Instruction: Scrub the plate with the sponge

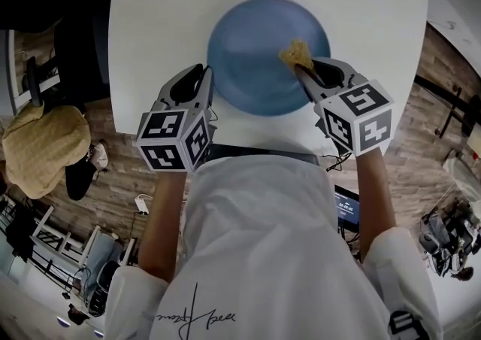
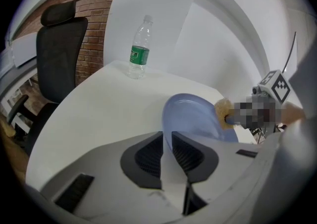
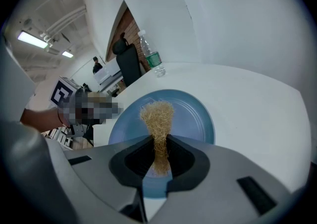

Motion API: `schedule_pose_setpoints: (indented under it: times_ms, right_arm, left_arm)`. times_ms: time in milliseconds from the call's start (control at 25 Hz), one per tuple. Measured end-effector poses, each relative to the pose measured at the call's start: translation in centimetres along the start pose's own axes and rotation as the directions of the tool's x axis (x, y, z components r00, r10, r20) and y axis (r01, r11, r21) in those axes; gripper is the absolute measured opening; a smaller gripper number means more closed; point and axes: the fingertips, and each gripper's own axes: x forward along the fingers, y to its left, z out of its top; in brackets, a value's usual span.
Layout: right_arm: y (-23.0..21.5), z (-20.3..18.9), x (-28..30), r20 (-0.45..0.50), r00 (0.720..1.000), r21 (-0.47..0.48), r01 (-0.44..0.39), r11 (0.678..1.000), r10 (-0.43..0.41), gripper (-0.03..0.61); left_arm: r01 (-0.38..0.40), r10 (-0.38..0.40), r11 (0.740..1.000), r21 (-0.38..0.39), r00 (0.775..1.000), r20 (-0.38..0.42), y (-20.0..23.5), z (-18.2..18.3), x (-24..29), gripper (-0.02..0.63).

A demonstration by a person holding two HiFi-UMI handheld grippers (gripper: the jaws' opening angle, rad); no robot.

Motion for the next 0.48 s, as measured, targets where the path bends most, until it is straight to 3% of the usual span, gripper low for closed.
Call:
schedule_pose_setpoints:
  times_ms: [240, 480]
  right_arm:
    - [-0.8, 0.8, 1.0, 0.023, 1.0, 0.05, 0.002, 0.999, -0.004, 0.046]
    - [-1.7, 0.5, 2.1, -0.041, 0.999, 0.094, 0.017, 0.995, -0.014, 0.046]
  left_arm:
    - [0.0, 0.0, 1.0, -0.01, 1.0, -0.023, 0.4, 0.0, 1.0, 0.07]
    - [-0.002, 0.002, 1.0, 0.002, 0.999, -0.036, 0.4, 0.3, 1.8, 0.071]
